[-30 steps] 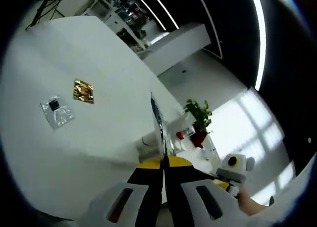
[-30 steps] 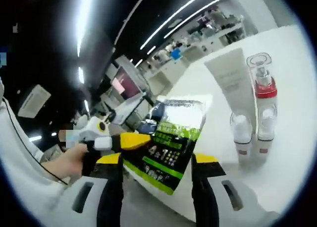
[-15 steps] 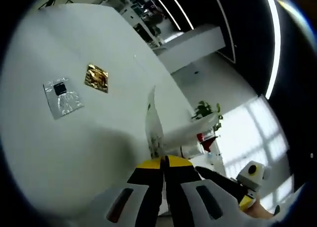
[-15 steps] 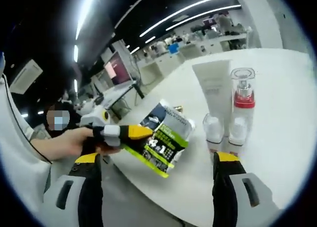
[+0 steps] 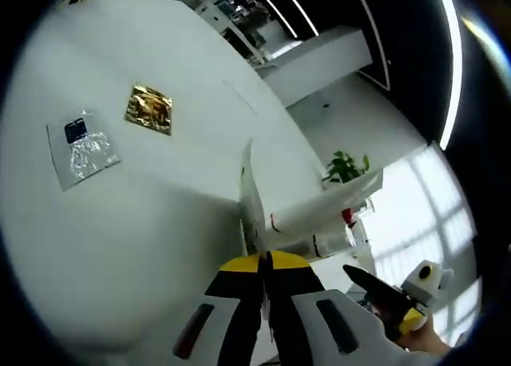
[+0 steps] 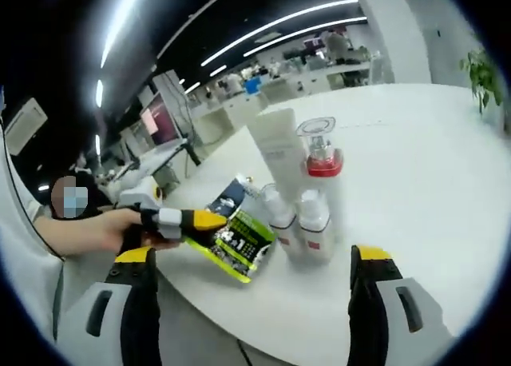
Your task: Arrange the skincare products in the storage area until every visible bottle or jar stands upright without overlapping.
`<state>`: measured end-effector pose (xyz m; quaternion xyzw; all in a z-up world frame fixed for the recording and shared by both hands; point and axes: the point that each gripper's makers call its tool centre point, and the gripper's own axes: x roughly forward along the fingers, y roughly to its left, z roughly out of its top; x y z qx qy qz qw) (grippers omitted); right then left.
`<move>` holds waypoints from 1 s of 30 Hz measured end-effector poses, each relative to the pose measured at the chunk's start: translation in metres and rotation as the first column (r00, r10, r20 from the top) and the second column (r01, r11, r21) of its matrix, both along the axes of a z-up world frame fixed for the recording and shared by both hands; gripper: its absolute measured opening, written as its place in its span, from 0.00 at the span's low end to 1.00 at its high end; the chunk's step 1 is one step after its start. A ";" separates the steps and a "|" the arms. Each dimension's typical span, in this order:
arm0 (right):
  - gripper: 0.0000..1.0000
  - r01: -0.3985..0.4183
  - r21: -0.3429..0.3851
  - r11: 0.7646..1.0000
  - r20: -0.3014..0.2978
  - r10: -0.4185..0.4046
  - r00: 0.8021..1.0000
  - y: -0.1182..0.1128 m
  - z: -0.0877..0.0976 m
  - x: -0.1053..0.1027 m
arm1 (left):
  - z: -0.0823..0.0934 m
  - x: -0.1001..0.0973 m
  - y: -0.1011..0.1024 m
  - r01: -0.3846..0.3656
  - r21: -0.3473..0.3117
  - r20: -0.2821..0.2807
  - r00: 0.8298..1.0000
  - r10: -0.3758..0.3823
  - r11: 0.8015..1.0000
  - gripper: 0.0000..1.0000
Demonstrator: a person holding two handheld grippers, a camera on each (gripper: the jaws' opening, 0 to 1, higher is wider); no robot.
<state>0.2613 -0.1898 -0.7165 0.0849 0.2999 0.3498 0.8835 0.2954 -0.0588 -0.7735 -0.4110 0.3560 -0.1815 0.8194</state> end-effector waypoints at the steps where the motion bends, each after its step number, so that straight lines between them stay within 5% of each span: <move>1: 0.99 0.004 -0.006 1.000 0.000 -0.004 1.000 -0.002 -0.002 0.001 | -0.002 0.000 0.000 0.000 0.011 -0.003 1.000 0.000 1.000 0.00; 9: 0.99 0.005 0.005 1.000 0.003 -0.005 1.000 0.000 -0.001 0.003 | -0.026 -0.002 0.011 -0.011 0.181 -0.041 0.999 0.018 0.983 0.00; 14: 0.99 -0.012 -0.002 1.000 -0.001 0.012 1.000 0.004 -0.003 0.000 | -0.033 0.001 0.013 0.046 0.305 -0.010 0.999 -0.045 0.951 0.00; 17: 0.99 -0.016 0.007 1.000 0.007 0.016 1.000 0.007 -0.001 0.000 | -0.040 0.002 0.016 0.075 0.398 -0.001 0.997 -0.081 0.914 0.00; 30: 0.99 -0.005 0.039 0.999 0.005 0.005 1.000 0.007 0.005 0.000 | -0.044 -0.005 0.021 0.130 0.541 0.005 0.987 -0.158 0.831 0.08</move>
